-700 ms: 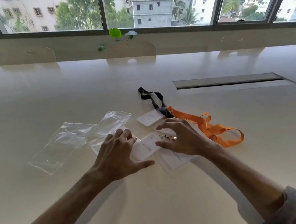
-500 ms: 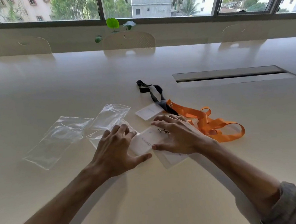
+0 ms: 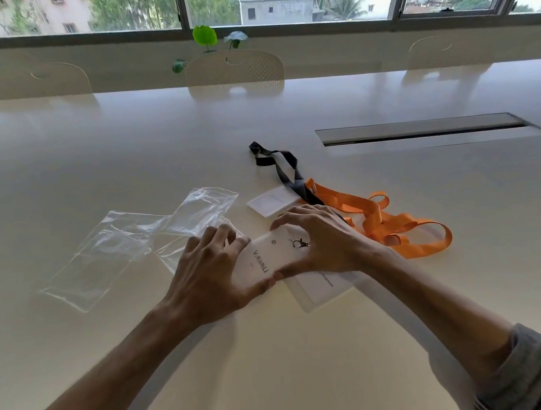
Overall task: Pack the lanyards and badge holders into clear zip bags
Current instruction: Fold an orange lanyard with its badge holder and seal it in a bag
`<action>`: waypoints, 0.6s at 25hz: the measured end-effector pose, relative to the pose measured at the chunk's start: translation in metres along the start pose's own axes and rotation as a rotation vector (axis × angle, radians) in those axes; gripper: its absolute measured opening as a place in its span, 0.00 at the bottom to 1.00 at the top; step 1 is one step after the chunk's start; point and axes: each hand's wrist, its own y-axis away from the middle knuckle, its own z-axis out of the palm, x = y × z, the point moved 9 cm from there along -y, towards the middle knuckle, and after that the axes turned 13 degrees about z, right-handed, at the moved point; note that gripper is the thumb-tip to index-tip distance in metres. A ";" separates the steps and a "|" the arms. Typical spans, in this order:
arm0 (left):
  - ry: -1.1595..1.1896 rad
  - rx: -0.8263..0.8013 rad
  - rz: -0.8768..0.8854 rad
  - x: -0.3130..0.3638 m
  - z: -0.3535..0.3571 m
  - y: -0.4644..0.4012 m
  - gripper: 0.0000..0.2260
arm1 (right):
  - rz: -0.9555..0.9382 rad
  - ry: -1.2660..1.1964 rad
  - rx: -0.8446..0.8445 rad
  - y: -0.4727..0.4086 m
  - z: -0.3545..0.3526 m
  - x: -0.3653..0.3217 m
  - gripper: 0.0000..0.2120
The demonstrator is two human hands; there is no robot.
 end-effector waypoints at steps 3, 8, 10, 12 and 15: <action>-0.093 0.017 0.080 0.009 -0.006 -0.002 0.38 | -0.019 -0.001 0.008 0.003 0.000 -0.003 0.40; -0.180 0.069 0.146 0.016 -0.023 -0.005 0.37 | -0.005 -0.034 -0.008 0.005 -0.003 -0.004 0.39; -0.182 0.103 0.139 0.013 -0.031 -0.004 0.37 | -0.003 -0.066 0.030 0.006 -0.010 -0.007 0.36; -0.171 0.158 0.118 0.009 -0.042 -0.002 0.37 | -0.017 -0.109 0.089 0.009 -0.022 -0.012 0.34; -0.153 0.260 0.107 0.002 -0.062 0.000 0.36 | -0.060 -0.158 0.165 0.011 -0.045 -0.023 0.32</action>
